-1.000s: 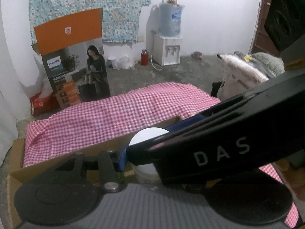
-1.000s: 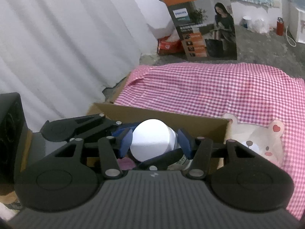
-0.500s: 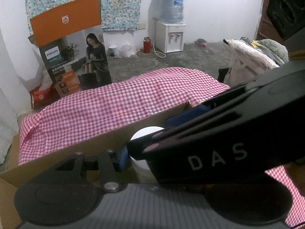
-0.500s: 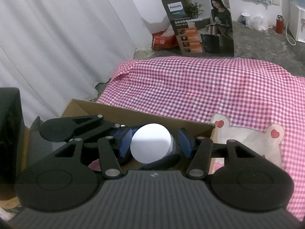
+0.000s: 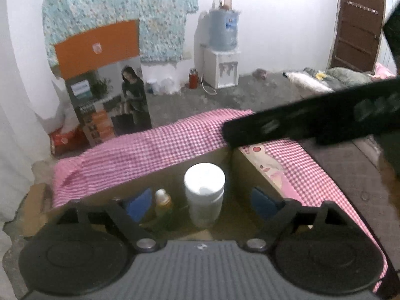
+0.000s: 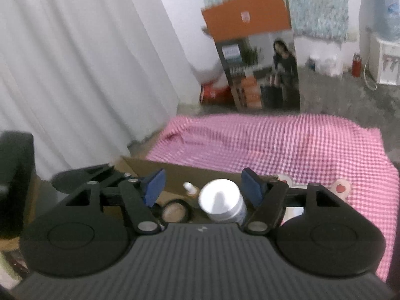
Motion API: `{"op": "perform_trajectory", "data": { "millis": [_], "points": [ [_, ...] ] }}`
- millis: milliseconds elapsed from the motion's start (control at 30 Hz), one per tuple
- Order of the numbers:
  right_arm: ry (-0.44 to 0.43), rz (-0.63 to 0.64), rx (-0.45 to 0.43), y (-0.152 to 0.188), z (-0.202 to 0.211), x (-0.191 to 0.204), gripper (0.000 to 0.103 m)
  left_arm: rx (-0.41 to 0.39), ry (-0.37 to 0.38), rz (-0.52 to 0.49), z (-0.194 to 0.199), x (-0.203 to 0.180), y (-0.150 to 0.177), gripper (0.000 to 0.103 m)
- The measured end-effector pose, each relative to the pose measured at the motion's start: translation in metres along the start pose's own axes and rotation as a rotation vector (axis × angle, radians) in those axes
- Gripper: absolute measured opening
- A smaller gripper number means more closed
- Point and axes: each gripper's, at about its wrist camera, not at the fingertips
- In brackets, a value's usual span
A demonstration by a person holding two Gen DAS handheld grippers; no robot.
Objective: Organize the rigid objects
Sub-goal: 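Lower the white container into the box and open the right tool, then withdraw the right tool and reach to the gold-lidded jar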
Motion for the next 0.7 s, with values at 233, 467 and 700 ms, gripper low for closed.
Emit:
{"op": "perform_trajectory", "data": {
  "millis": [233, 467, 700],
  "points": [
    [-0.031, -0.047, -0.125, 0.048, 0.097, 0.026, 0.074, -0.046, -0.019, -0.054, 0.09, -0.009, 0.051, 0.095],
    [-0.087, -0.14, -0.053, 0.135, 0.114, 0.053, 0.074, 0.0, 0.005, 0.021, 0.124, 0.0, 0.125, 0.095],
    [-0.148, -0.26, 0.143, 0.213, 0.063, 0.088, 0.061, 0.041, -0.016, 0.012, 0.107, -0.002, 0.187, 0.092]
  ]
}}
Point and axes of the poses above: each gripper's, at about its wrist camera, not at the fingertips, and z roughly against the way its jaws point, x to its left, y to its underside, and after that the axes turned 7 degrees about y, right-handed
